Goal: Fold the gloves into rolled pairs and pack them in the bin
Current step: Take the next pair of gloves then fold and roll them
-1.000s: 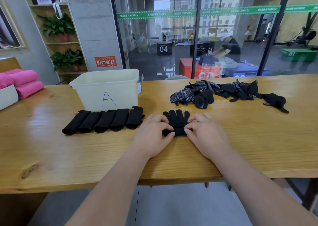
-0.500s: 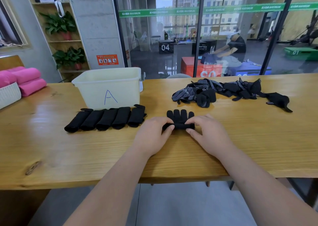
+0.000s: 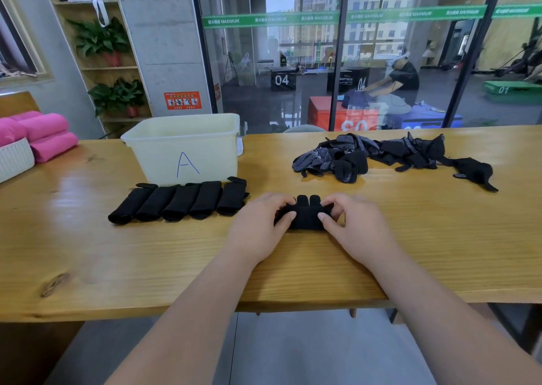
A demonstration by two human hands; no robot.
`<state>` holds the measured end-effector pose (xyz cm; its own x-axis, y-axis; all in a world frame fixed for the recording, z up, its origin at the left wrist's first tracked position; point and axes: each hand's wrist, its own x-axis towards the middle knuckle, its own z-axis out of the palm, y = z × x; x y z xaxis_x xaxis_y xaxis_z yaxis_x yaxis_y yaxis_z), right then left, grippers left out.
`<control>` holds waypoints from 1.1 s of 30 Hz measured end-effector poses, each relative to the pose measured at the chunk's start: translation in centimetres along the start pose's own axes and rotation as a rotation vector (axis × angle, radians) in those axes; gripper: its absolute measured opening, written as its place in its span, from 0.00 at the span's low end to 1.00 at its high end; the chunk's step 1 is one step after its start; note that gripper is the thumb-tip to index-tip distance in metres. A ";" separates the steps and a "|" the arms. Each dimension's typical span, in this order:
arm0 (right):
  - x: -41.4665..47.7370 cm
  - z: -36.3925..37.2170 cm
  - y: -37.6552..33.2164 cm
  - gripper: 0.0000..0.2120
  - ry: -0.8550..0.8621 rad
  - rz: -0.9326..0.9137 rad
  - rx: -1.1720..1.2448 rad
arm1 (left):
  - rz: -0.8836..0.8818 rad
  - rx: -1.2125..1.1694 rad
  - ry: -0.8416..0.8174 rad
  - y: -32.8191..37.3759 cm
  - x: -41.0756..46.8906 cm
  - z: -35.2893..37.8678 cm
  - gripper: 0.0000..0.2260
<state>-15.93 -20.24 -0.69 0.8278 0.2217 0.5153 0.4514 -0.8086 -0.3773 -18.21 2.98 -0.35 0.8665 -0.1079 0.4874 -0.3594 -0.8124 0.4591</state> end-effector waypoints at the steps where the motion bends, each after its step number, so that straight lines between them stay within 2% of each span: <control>1: 0.0 0.1 -0.1 0.11 0.029 -0.028 -0.045 | 0.026 0.035 0.014 0.1 0.0 0.1 0.10; 4: -0.1 0.2 0.0 0.10 0.088 -0.114 -0.099 | 0.073 0.096 0.028 0.0 0.1 0.2 0.07; 7: -0.1 0.4 0.1 0.11 0.062 -0.156 -0.195 | 0.082 0.129 0.027 0.0 0.1 0.4 0.09; 11: 0.0 0.3 -0.5 0.16 0.005 -0.096 -0.268 | 0.075 0.180 0.006 0.3 0.0 0.4 0.13; 17: 0.0 0.1 -1.0 0.19 -0.040 -0.060 -0.256 | 0.077 0.229 -0.052 -0.2 0.2 0.6 0.19; 21: -0.2 -0.4 -1.0 0.19 -0.062 -0.009 -0.140 | 0.061 0.188 -0.096 -0.2 0.4 0.3 0.19; 26: 0.0 -0.5 -0.3 0.20 -0.072 0.104 0.048 | -0.081 -0.048 -0.089 -0.4 0.2 -0.3 0.19; 30: 0.1 -1.0 0.0 0.17 -0.099 0.186 0.300 | -0.185 -0.242 -0.075 -0.3 0.1 -0.7 0.18; 33: 0.1 -0.9 0.1 0.13 -0.077 0.181 0.297 | -0.203 -0.259 -0.067 -0.2 0.0 -0.8 0.18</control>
<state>-16.14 -20.81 -0.02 0.9211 0.1389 0.3638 0.3624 -0.6478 -0.6701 -18.39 3.57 0.12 0.9472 -0.0029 0.3206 -0.2456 -0.6496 0.7196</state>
